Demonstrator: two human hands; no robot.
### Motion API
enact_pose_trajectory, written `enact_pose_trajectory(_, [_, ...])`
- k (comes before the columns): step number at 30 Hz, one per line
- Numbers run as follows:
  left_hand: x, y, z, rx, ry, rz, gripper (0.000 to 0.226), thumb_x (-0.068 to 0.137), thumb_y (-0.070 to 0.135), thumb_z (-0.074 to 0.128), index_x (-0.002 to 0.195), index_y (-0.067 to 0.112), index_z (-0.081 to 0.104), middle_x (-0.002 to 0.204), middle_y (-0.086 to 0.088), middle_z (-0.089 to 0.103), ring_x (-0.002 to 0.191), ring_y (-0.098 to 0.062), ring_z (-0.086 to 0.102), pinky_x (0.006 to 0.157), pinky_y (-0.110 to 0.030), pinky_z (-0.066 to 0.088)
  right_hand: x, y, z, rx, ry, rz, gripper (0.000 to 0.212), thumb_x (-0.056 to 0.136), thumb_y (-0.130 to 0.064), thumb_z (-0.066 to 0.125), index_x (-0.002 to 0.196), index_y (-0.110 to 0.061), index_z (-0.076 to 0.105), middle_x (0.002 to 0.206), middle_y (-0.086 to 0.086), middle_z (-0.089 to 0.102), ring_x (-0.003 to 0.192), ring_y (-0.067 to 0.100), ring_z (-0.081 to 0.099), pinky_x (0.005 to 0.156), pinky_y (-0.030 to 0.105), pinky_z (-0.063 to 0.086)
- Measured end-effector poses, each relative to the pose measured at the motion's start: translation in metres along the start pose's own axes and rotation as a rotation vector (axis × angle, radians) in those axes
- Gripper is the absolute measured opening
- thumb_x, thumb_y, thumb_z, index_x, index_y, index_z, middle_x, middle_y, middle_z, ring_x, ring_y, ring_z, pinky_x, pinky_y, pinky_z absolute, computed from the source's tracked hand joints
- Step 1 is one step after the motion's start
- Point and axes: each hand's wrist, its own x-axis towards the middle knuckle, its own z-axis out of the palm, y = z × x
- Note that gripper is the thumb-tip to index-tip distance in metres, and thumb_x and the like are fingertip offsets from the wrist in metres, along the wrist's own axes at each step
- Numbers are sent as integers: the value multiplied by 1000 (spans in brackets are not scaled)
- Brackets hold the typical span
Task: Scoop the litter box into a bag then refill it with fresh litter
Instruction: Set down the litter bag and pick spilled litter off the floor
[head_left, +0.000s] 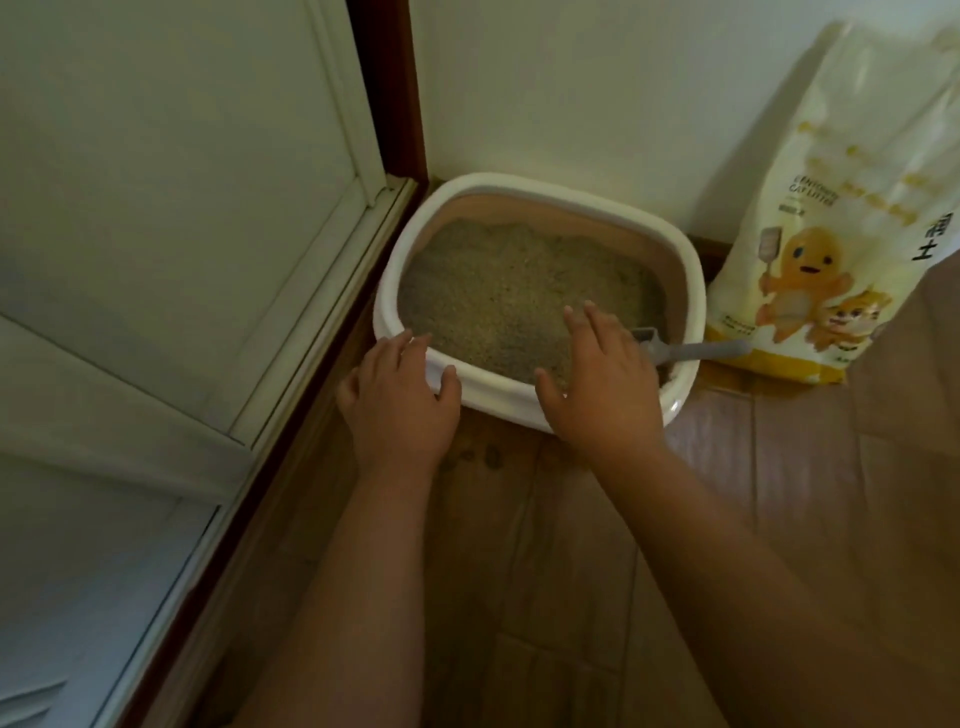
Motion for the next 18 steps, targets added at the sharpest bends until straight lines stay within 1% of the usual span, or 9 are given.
enact_pose_trajectory(4, [-5,-10,18,-42,27,-17,49,97,45,51,145,33,48,152,9,48,146,-13,35,115,-48,25,-10,-4,29,43,24,-51,70,94,-47,59,155,-23,34,163,3,32,149,25,32,119,46,32])
enact_pose_trajectory(7, [-3,-14,27,-176,27,-94,46,97,45,53,142,35,49,147,12,52,140,-10,42,113,-46,28,-14,-12,44,110,51,-109,57,93,-35,61,146,-19,48,148,4,51,136,24,46,111,42,40])
enact_pose_trajectory(8, [-1,-14,27,-285,5,-168,43,98,44,54,140,36,51,144,12,54,137,-11,45,110,-43,32,-16,-15,49,131,55,-149,51,92,-30,62,140,-17,53,138,4,57,128,24,52,105,40,43])
enact_pose_trajectory(10, [3,-15,23,-659,-72,-379,36,101,42,54,135,33,57,135,10,60,129,-12,54,98,-33,42,-21,-19,62,177,37,-238,39,90,-22,61,129,-15,60,121,4,62,111,23,57,94,37,48])
enact_pose_trajectory(11, [3,-15,21,-874,-98,-481,33,101,42,55,131,31,61,128,11,64,123,-11,58,93,-31,46,-23,-21,69,195,-8,-271,34,90,-19,59,124,-14,62,115,4,63,105,22,58,90,38,50])
enact_pose_trajectory(12, [1,-16,21,-1057,-113,-574,31,101,41,56,128,29,64,123,11,68,119,-10,62,93,-31,49,-25,-21,76,198,-78,-291,31,90,-19,58,120,-15,63,110,4,63,101,23,59,86,38,50])
enact_pose_trajectory(13, [-1,-19,21,-1215,-123,-665,29,101,40,57,126,28,65,120,11,71,116,-8,65,95,-33,50,-26,-20,85,186,-165,-297,27,91,-21,57,117,-16,63,108,4,63,100,23,59,85,39,50])
enact_pose_trajectory(15, [-6,-28,27,-1525,-144,-838,30,102,39,54,127,26,64,122,7,73,114,-12,68,97,-37,51,-28,-18,100,151,-333,-267,25,93,-27,56,115,-17,62,113,4,62,106,25,58,87,39,50])
enact_pose_trajectory(18, [-17,-44,39,-1885,-164,-1007,39,102,45,51,130,21,64,126,-2,72,115,-25,70,98,-42,52,-29,-13,119,86,-433,-225,28,95,-29,54,120,-19,63,123,3,60,115,26,56,92,39,51])
